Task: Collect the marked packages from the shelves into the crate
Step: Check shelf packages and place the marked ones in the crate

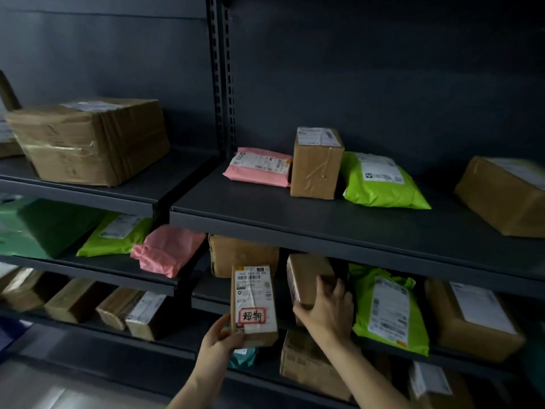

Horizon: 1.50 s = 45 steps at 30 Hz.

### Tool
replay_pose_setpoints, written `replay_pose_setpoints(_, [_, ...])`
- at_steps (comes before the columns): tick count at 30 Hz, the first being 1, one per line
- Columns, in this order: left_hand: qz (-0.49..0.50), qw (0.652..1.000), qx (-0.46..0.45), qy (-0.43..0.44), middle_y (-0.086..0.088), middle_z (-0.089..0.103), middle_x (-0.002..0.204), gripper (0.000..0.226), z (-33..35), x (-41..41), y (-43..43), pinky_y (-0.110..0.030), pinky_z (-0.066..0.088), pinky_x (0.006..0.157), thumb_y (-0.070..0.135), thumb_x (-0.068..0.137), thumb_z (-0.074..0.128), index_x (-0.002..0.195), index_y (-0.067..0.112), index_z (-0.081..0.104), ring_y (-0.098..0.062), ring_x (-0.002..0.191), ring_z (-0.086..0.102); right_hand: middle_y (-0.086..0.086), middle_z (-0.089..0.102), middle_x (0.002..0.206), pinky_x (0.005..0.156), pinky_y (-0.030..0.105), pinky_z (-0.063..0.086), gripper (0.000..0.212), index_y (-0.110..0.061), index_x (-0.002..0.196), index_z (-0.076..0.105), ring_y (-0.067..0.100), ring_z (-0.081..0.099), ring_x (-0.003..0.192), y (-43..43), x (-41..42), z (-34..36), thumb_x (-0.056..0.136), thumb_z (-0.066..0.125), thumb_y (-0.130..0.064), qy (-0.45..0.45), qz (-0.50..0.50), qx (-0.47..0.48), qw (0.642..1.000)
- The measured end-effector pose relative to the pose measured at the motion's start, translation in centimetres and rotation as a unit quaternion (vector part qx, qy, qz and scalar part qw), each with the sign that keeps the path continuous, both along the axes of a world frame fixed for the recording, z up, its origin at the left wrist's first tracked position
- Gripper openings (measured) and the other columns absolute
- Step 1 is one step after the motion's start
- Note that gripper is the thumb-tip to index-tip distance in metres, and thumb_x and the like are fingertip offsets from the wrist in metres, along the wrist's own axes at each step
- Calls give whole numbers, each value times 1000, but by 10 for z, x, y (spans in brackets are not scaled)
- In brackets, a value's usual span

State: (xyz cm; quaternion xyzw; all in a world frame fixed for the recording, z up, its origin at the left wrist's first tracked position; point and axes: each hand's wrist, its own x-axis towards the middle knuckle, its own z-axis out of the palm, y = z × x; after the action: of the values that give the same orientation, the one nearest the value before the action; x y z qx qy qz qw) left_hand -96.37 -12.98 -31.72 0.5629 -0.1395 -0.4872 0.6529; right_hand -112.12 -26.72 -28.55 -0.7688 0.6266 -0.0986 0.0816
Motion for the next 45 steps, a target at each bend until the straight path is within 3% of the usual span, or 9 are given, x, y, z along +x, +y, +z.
replay_pose_setpoints(9, [-25, 999, 13, -25, -21, 66, 112, 67, 20, -26, 7, -51, 43, 102, 13, 65, 70, 127, 3, 50, -37, 108, 60, 14, 13, 152, 108, 42, 30, 86, -27, 145, 18, 35, 22, 134, 30, -32, 6, 76, 49, -68, -27, 7, 26, 999])
replay_pose_setpoints(12, [-31, 999, 15, -36, -19, 66, 113, 68, 23, -28, 8, -51, 42, 104, 17, 63, 69, 127, 5, 50, -35, 109, 60, 12, 22, 148, 107, 44, 35, 84, -25, 144, 21, 34, 26, 134, 26, -38, 7, 77, 53, -65, -137, -10, 57, 989])
replay_pose_setpoints(17, [-22, 999, 21, -41, -19, 64, 116, 60, 23, -26, 10, -50, 42, 104, 7, 77, 69, 132, 3, 46, -34, 111, 59, 9, 54, 130, 91, 39, 49, 66, -20, 137, 38, 26, 54, 114, 29, -43, 0, 82, 61, -49, -475, -68, 192, 856])
replay_pose_setpoints(20, [-24, 998, 30, -40, -20, 63, 119, 58, 23, -25, 7, -52, 39, 107, 6, 81, 67, 134, 3, 44, -35, 112, 59, 3, 59, 112, 73, 30, 45, 58, -21, 132, 43, 18, 56, 96, 33, -47, -8, 84, 56, -50, -534, -117, 247, 800])
replay_pose_setpoints(24, [-27, 998, 43, -42, -19, 64, 117, 51, 19, -23, 2, -49, 43, 102, 0, 85, 59, 133, 2, 44, -34, 110, 60, 5, 58, 115, 90, 39, 44, 50, -26, 125, 48, 22, 53, 104, 32, -55, -20, 82, 57, -50, -564, -136, 292, 761])
replay_pose_setpoints(28, [-32, 998, 44, -45, -20, 64, 116, 47, 16, -22, -3, -43, 47, 94, -1, 86, 57, 131, 1, 45, -35, 108, 60, -4, 61, 105, 85, 36, 43, 32, -35, 110, 52, 13, 54, 95, 31, -59, -21, 81, 60, -45, -575, -118, 297, 753])
replay_pose_setpoints(34, [-38, 997, 49, -55, -24, 61, 119, 45, 11, -23, -13, -53, 40, 106, -1, 87, 57, 131, 0, 46, -39, 113, 57, -11, 59, 100, 73, 29, 43, 21, -39, 104, 53, 6, 52, 92, 30, -61, -24, 84, 59, -41, -586, -96, 284, 753])
replay_pose_setpoints(39, [-36, 998, 39, -46, -24, 59, 123, 44, 10, -24, -17, -51, 39, 107, 1, 89, 56, 131, 3, 47, -38, 116, 55, -15, 60, 105, 88, 32, 40, 36, -40, 120, 50, 7, 53, 98, 31, -63, -26, 85, 58, -41, -547, -52, 271, 790])
replay_pose_setpoints(45, [-69, 996, 22, -42, -21, 58, 126, 46, 14, -31, -7, -39, 43, 99, -3, 90, 51, 135, 5, 43, -33, 117, 55, -17, 61, 110, 93, 30, 42, 32, -47, 113, 50, 4, 54, 104, 40, -75, -26, 85, 62, -34, -538, -11, 268, 799])
